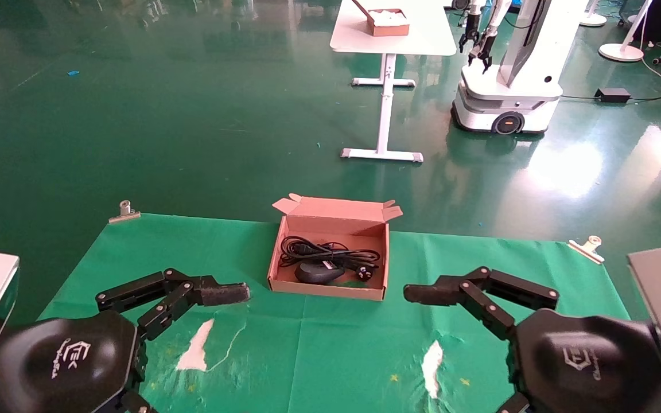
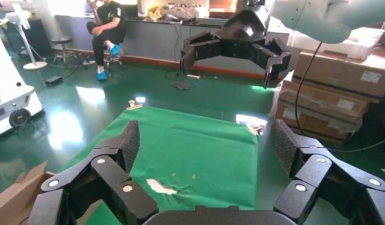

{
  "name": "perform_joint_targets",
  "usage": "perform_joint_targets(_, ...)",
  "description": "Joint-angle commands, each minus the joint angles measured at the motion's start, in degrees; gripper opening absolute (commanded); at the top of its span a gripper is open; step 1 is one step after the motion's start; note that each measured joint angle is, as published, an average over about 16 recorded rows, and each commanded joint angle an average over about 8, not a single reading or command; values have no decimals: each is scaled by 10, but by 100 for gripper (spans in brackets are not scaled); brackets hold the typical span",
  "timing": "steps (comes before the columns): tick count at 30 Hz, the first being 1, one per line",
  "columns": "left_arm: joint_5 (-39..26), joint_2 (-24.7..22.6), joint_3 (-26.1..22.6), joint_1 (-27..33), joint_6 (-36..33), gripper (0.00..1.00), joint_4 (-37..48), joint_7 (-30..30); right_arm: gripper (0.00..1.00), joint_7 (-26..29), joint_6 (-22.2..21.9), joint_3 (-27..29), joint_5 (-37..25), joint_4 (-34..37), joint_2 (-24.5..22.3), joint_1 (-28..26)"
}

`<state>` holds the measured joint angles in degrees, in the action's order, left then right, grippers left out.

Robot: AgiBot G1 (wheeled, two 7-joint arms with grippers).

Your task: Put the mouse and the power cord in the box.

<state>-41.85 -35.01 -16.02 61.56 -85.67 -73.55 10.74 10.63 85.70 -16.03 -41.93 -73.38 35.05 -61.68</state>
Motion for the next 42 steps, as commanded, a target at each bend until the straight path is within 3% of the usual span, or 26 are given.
perform_joint_targets(1,0,0,0,0,0,100,0,0,100,0,0,0,0,0,0,0)
perform_joint_targets(42,0,0,0,0,0,100,0,0,100,0,0,0,0,0,0,0)
